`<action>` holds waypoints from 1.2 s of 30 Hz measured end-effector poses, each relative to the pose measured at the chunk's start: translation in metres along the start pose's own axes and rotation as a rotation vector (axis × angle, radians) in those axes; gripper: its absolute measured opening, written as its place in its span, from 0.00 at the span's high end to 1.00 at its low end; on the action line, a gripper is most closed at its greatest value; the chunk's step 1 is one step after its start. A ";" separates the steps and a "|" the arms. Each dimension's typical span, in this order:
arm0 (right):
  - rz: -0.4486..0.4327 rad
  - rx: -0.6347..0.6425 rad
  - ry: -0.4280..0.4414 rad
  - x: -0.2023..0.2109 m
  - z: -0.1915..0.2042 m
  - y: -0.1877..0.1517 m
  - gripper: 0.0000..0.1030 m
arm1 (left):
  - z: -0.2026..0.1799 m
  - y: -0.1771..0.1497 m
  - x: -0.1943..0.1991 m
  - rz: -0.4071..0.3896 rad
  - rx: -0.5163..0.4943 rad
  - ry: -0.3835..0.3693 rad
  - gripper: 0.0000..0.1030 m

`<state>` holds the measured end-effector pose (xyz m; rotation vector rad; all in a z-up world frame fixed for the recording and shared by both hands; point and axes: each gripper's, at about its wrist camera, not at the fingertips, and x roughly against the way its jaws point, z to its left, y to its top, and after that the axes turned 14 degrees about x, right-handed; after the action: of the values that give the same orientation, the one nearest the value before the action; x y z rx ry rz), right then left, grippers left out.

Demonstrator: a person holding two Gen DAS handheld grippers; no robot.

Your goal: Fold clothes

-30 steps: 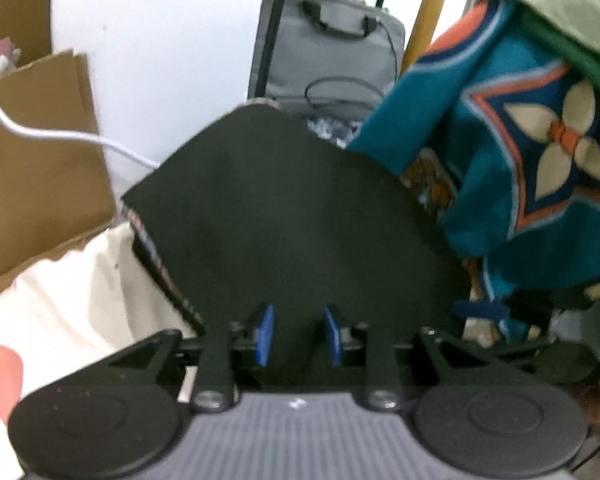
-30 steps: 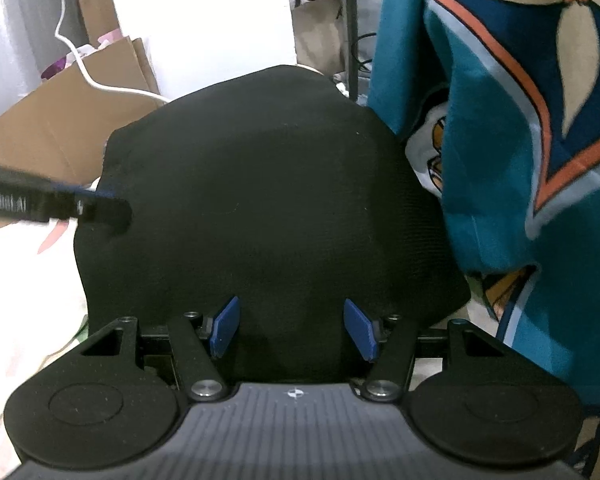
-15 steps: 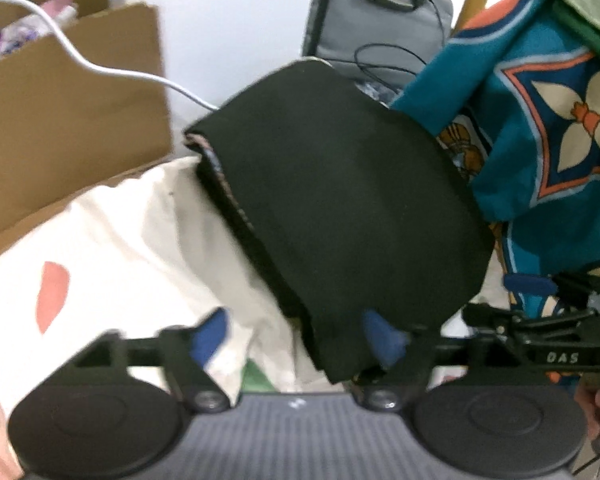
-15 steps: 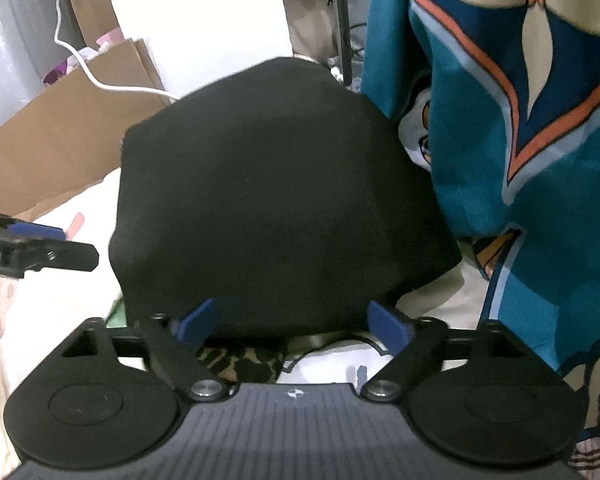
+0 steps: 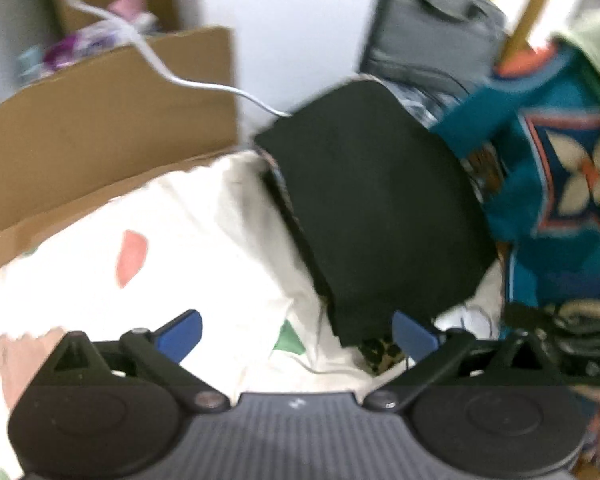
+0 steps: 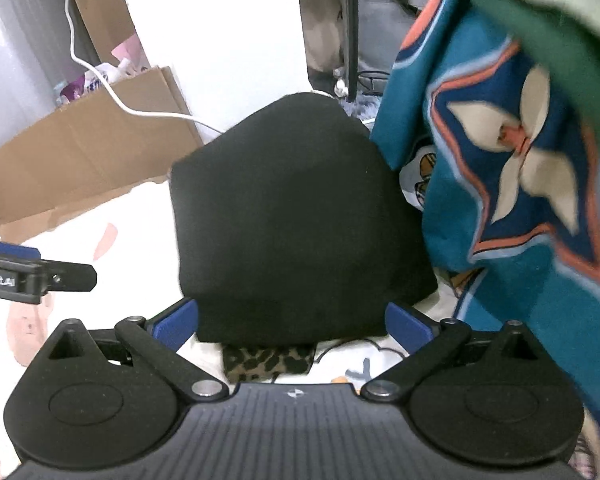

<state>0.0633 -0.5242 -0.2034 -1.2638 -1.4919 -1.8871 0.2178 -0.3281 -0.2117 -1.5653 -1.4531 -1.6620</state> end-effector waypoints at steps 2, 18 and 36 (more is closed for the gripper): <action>0.034 -0.023 0.026 0.016 0.001 0.010 0.00 | 0.002 -0.001 0.021 -0.002 0.022 -0.004 0.01; 0.125 -0.026 0.156 0.158 0.033 0.071 0.00 | -0.001 -0.009 0.189 -0.084 0.055 -0.016 0.01; 0.067 0.059 0.216 0.290 0.103 0.057 0.00 | 0.086 -0.038 0.368 -0.203 0.139 0.071 0.00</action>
<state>0.0034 -0.3900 0.0731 -1.0347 -1.3651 -1.8563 0.1257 -0.1175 0.0899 -1.3090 -1.6980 -1.6676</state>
